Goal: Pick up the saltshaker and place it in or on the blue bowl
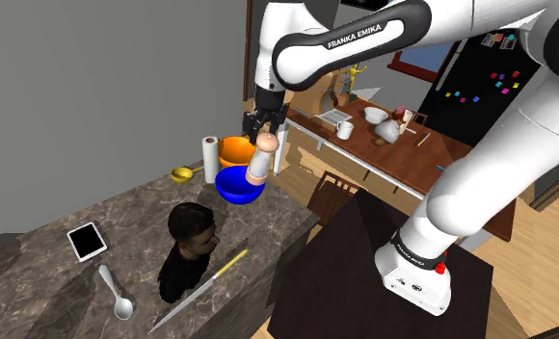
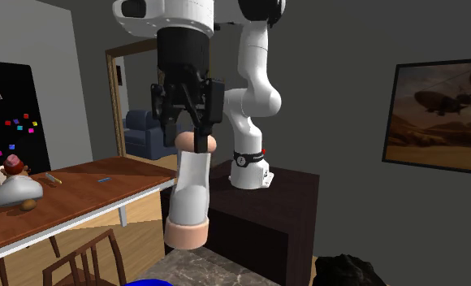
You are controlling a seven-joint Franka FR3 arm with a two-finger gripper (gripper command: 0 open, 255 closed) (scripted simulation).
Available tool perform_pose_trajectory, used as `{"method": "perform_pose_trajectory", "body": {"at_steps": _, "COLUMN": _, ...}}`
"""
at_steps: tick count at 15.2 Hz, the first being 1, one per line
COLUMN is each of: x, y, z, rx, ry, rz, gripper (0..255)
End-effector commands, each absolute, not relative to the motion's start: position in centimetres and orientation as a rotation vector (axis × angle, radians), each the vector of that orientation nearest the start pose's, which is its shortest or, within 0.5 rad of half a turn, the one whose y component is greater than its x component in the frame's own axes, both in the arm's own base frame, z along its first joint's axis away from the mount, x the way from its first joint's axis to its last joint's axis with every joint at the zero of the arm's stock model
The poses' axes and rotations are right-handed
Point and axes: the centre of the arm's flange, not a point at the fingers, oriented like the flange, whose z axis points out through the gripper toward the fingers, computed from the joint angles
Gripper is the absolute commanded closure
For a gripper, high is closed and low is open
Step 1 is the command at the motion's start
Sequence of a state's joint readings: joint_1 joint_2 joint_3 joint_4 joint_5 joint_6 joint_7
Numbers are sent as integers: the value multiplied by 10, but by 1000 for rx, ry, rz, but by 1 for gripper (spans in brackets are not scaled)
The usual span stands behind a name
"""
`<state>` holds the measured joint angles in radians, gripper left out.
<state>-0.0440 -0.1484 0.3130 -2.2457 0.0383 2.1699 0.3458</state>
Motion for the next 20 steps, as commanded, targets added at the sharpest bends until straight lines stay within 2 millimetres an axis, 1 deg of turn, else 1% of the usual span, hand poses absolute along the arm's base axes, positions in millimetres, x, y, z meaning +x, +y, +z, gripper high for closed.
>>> {"method": "perform_pose_trajectory", "body": {"at_steps": 1, "x": 512, "y": 133, "z": 437, "rx": -3129, "ry": 155, "rz": -104, "gripper": 255}}
{"method": "perform_pose_trajectory", "body": {"at_steps": 8, "x": 598, "y": 113, "z": 464, "rx": -3129, "ry": 155, "rz": -104, "gripper": 255}}
{"method": "perform_pose_trajectory", "body": {"at_steps": 9, "x": 615, "y": 109, "z": 470, "rx": -3129, "ry": 155, "rz": -104, "gripper": 255}}
{"method": "perform_pose_trajectory", "body": {"at_steps": 20, "x": 615, "y": 109, "z": 412, "rx": -3129, "ry": 155, "rz": -104, "gripper": 255}}
